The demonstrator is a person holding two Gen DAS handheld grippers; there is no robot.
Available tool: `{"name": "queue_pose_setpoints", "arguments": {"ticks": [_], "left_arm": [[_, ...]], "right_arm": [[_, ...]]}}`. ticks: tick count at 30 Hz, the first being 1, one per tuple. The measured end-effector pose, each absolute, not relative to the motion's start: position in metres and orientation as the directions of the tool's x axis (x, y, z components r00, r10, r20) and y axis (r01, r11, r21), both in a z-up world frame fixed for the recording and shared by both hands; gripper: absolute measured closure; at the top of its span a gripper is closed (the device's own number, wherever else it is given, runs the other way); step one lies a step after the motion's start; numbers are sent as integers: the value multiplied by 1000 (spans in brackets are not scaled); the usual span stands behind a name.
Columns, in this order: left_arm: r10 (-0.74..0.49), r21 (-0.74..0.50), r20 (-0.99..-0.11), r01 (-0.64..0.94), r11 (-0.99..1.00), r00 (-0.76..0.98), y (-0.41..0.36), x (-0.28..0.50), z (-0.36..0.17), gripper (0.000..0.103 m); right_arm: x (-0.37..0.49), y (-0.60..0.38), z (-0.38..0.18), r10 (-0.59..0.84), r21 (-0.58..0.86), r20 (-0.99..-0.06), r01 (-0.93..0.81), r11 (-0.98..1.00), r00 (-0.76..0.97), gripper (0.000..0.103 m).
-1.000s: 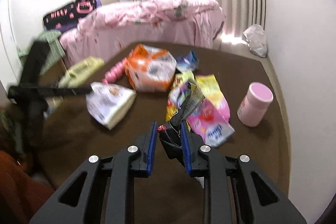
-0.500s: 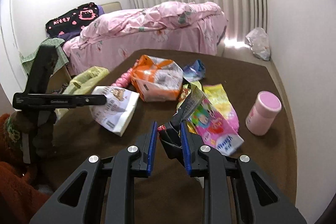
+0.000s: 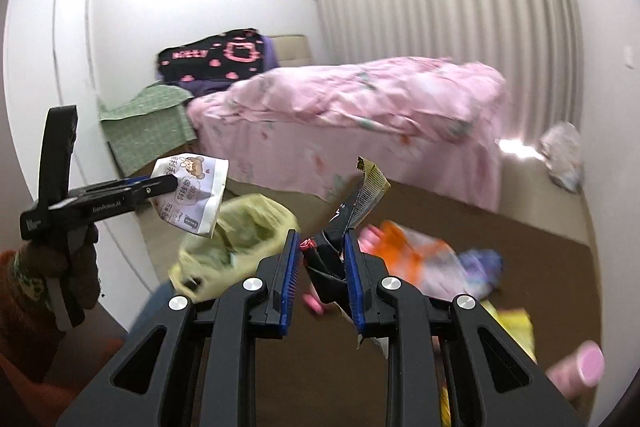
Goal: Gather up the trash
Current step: 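Carry the cup and foil wrapper over the yellow bag with both tools, then open both tools to drop the cup and wrapper into the bag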
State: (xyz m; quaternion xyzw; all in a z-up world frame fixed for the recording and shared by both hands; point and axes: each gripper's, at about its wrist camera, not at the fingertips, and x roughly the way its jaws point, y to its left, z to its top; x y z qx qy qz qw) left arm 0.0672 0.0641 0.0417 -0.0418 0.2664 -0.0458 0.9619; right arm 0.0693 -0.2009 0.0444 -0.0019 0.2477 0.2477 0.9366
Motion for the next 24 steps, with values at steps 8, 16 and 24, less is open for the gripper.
{"name": "queue_pose_setpoints", "arguments": {"ticks": [8, 16, 24], "left_arm": [[-24, -161, -507, -68, 985, 862, 111, 73, 32, 68], [-39, -197, -546, -82, 977, 837, 127, 94, 0, 69], [-57, -260, -540, -102, 960, 840, 132, 115, -12, 69]], "right_arm": [[113, -126, 41, 537, 106, -497, -567, 817, 681, 81], [148, -89, 18, 566, 149, -552, -596, 789, 612, 81], [171, -76, 0, 579, 175, -581, -608, 775, 572, 81]]}}
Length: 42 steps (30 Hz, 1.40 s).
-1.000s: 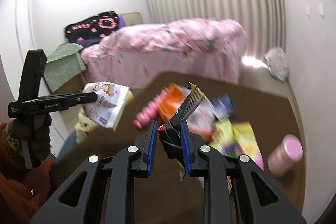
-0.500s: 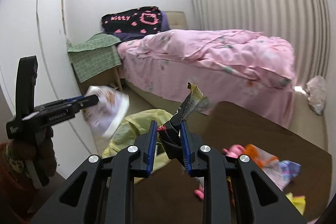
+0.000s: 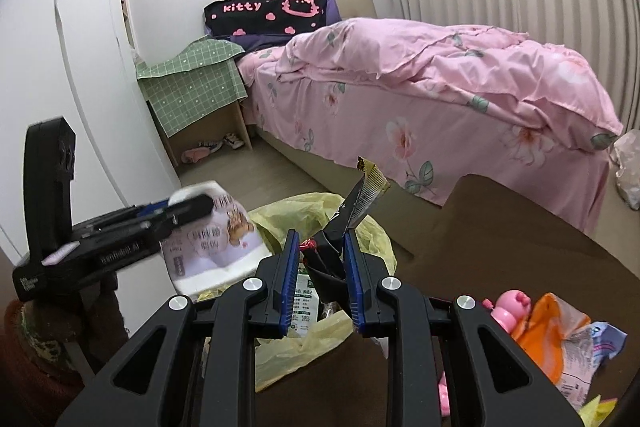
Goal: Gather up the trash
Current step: 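Open both tools to drop the cup and wrapper into the bag, then move both tools back over the snack pile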
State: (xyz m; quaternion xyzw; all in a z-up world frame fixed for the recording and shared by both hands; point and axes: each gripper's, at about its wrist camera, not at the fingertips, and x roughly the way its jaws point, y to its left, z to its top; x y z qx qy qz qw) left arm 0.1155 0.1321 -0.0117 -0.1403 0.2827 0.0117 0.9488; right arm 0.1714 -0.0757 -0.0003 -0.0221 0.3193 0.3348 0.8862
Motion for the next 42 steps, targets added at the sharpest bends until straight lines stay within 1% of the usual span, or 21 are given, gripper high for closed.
{"name": "queue_pose_setpoints", "arguments": {"ticks": [4, 8, 10, 11, 12, 13, 14, 19, 24, 30, 35, 36, 38, 40, 42], "left_arm": [[-51, -293, -538, -130, 947, 842, 141, 122, -13, 69], [-45, -297, -548, -143, 944, 835, 144, 128, -16, 69], [-64, -316, -560, -142, 938, 826, 146, 134, -21, 69], [-78, -335, -563, -141, 932, 823, 148, 135, -23, 66], [-88, -346, -564, -138, 928, 821, 149, 136, -24, 58], [-91, -353, -566, -140, 925, 820, 150, 137, -26, 54], [-89, -353, -564, -143, 925, 821, 151, 137, -26, 50], [-77, -351, -557, -150, 924, 827, 150, 134, -23, 49], [-88, -345, -550, -130, 929, 831, 141, 127, -15, 49], [-158, -300, -545, -15, 954, 824, 97, 122, -6, 49], [-319, -292, -546, 181, 939, 775, 30, 118, -11, 48], [-353, -292, -549, 221, 930, 758, 15, 117, -13, 48], [-401, -296, -555, 277, 914, 729, -10, 115, -17, 48], [-444, -295, -565, 333, 896, 696, -35, 112, -21, 48], [-476, -277, -574, 390, 878, 666, -59, 108, -23, 48]], "right_arm": [[185, -68, -10, 615, 220, -576, -622, 751, 539, 81], [197, -56, -18, 659, 279, -566, -637, 719, 496, 81], [205, -53, -26, 664, 308, -576, -626, 717, 477, 79], [209, -52, -29, 664, 320, -585, -620, 716, 465, 76], [210, -53, -32, 663, 330, -591, -611, 719, 461, 63], [211, -56, -35, 663, 339, -589, -603, 722, 463, 56], [210, -59, -36, 663, 341, -586, -601, 723, 465, 56], [197, -84, -31, 632, 318, -589, -574, 755, 505, 56], [173, -121, -19, 569, 231, -588, -555, 799, 575, 56], [132, -202, -7, 429, 128, -586, -443, 887, 688, 56], [92, -280, -3, 266, 44, -588, -298, 954, 764, 56], [85, -294, -3, 247, 43, -586, -275, 961, 772, 55], [70, -323, -5, 230, 59, -587, -242, 968, 776, 48], [53, -343, -10, 233, 68, -585, -240, 968, 777, 46], [43, -356, -18, 214, 58, -603, -225, 973, 768, 43]]}}
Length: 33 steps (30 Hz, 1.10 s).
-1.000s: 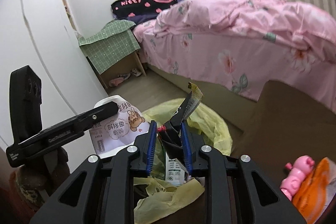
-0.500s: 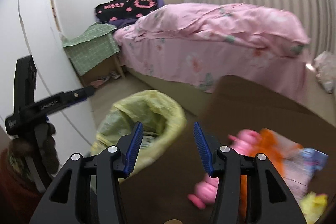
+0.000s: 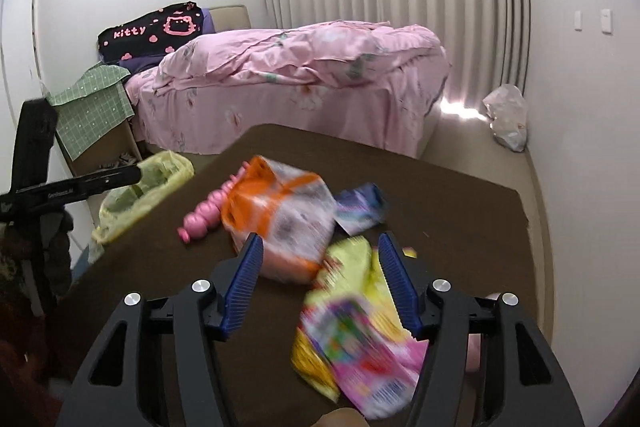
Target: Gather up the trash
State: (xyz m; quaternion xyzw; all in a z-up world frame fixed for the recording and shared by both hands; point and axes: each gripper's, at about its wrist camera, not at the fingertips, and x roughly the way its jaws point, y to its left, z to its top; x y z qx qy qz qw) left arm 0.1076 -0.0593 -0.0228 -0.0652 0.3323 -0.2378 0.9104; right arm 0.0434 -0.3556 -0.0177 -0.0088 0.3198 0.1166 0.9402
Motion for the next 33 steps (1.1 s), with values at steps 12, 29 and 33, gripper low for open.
{"name": "queue_pose_setpoints", "arguments": {"ticks": [12, 29, 33], "left_arm": [[-560, -259, -660, 548, 795, 501, -154, 86, -51, 48], [-558, -219, -699, 609, 763, 448, -201, 78, -62, 48], [-539, -172, -704, 625, 761, 463, -232, 84, -65, 48]], "right_arm": [[44, -388, -100, 220, 119, -724, -196, 973, 654, 46], [-38, -393, -102, 211, 192, -699, -104, 976, 683, 98], [-50, -413, -103, 178, 210, -695, -40, 977, 697, 98]]}}
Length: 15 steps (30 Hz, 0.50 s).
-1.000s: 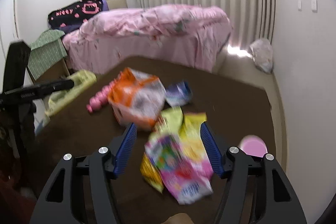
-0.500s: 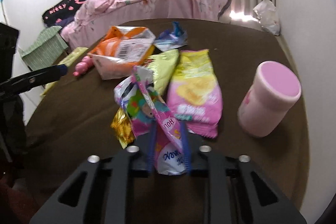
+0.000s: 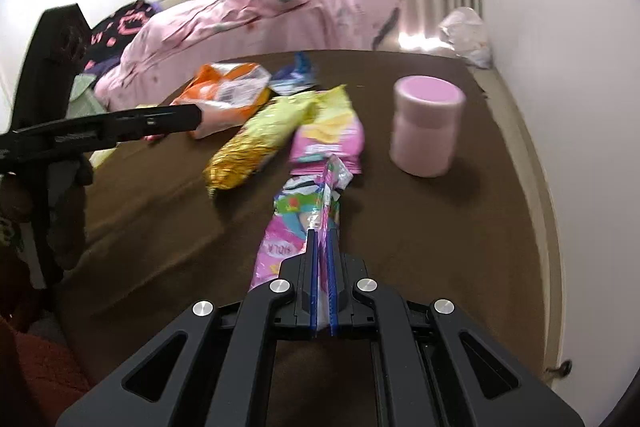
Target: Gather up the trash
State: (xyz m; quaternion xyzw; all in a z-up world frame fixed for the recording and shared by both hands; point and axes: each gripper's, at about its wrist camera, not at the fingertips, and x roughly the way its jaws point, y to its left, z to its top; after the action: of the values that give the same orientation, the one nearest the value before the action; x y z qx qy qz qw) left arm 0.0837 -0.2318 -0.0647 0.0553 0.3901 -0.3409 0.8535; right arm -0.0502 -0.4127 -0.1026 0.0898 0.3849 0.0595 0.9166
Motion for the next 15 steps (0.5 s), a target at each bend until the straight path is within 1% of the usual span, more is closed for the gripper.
{"name": "queue_pose_setpoints", "arguments": {"ticks": [4, 6, 8, 9, 10, 11, 13, 15], "left_arm": [[-566, -206, -708, 643, 738, 422, -266, 105, -61, 48], [-597, -280, -721, 642, 714, 351, -278, 111, -61, 48], [-647, -380, -720, 637, 670, 251, -288, 112, -67, 48], [-649, -397, -728, 636, 662, 221, -293, 111, -72, 48], [-630, -382, -749, 643, 664, 206, -299, 110, -80, 48], [-606, -350, -764, 648, 676, 220, -301, 109, -83, 48], [-533, -272, -802, 629, 729, 271, -300, 114, -92, 48], [-516, -271, -806, 592, 759, 291, -296, 123, -94, 48]], "right_arm": [[-57, -420, -104, 137, 185, -690, -10, 983, 710, 97], [-60, -422, -104, 115, 178, -684, 12, 984, 720, 96], [-66, -427, -104, 88, 175, -670, 41, 984, 737, 94], [-69, -431, -104, 82, 185, -665, 57, 981, 742, 85], [-71, -435, -104, 88, 200, -663, 63, 978, 744, 73], [-73, -438, -104, 98, 219, -657, 65, 974, 747, 69], [-78, -442, -104, 119, 250, -646, 63, 966, 754, 67], [-78, -442, -104, 122, 250, -647, 58, 967, 753, 64]]}}
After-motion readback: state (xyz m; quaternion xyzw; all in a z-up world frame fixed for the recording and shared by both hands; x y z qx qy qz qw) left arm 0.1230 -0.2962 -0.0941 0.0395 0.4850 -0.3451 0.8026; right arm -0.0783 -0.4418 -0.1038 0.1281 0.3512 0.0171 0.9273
